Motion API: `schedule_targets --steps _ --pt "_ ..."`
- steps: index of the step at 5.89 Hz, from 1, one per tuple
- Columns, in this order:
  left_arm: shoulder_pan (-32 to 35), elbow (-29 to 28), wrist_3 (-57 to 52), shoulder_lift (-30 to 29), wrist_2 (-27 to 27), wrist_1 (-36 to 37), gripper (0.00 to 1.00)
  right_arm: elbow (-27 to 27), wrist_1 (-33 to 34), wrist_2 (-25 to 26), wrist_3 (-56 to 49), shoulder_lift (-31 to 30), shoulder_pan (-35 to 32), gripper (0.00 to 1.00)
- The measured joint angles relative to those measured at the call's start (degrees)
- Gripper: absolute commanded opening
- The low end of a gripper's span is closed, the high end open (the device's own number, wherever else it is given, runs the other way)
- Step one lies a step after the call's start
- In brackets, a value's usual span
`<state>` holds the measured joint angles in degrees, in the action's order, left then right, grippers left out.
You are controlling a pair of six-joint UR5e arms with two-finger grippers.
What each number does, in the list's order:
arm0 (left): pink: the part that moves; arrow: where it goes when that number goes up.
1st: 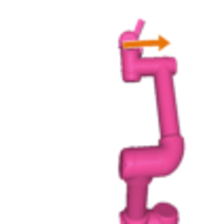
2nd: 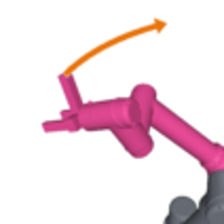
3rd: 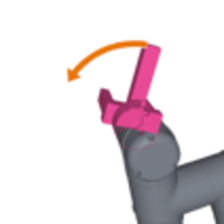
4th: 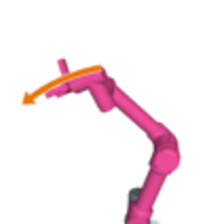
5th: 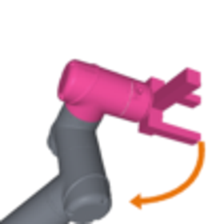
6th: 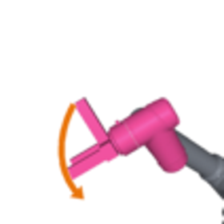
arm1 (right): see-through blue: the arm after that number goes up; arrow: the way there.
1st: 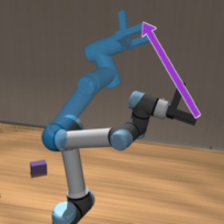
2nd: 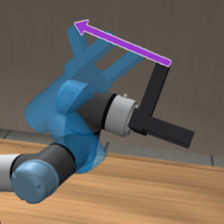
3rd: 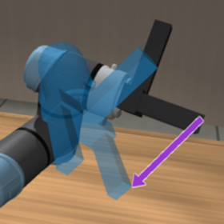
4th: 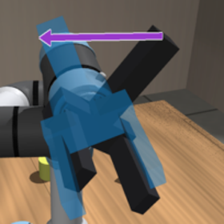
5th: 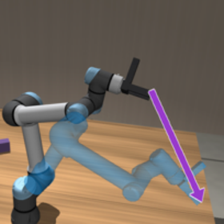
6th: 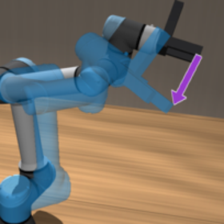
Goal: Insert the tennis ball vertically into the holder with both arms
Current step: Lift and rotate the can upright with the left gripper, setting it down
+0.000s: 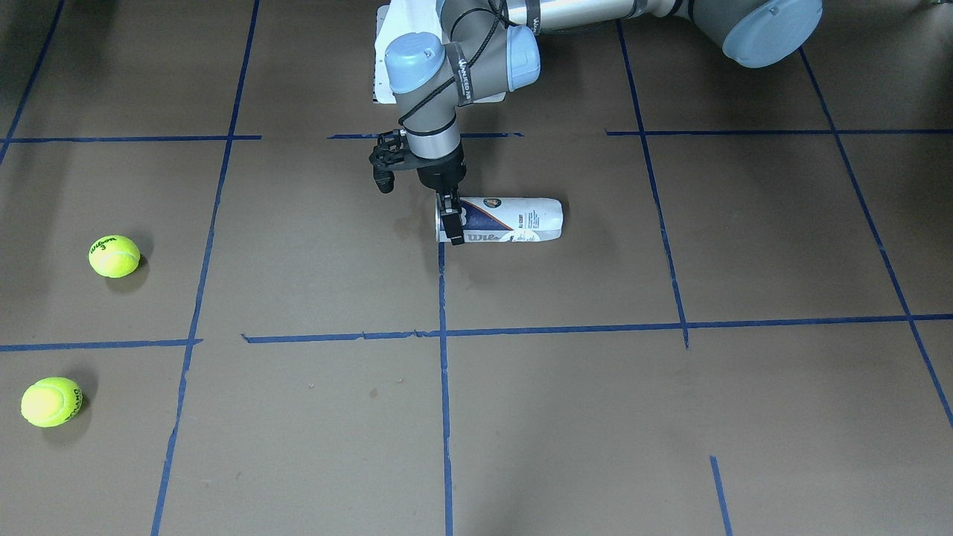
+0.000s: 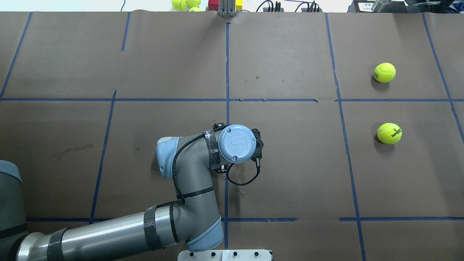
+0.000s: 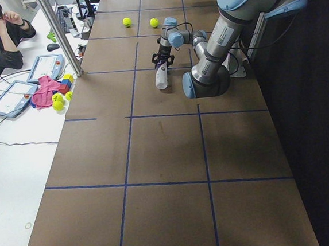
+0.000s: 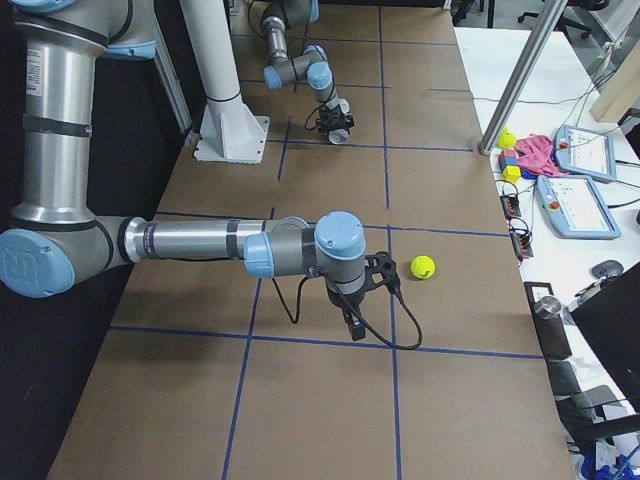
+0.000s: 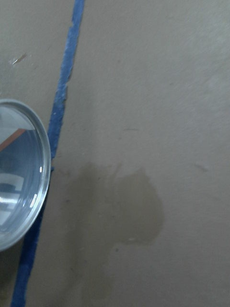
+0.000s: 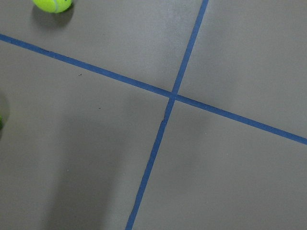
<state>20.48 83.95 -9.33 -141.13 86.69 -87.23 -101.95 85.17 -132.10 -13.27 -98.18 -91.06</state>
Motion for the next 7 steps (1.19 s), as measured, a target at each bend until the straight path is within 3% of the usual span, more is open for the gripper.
schedule_targets --steps 3,4,7 --pt "3.08 11.96 2.29 -0.08 0.46 -6.34 0.82 0.00 0.00 0.00 0.00 0.00 0.00 1.00" --pt "3.90 13.77 6.37 0.16 0.60 -12.38 0.82 0.06 0.00 0.00 0.00 -0.02 0.00 1.00" --pt "5.88 14.50 20.71 6.34 0.96 -44.13 0.83 0.12 0.00 0.00 -0.04 -0.02 0.00 1.00"
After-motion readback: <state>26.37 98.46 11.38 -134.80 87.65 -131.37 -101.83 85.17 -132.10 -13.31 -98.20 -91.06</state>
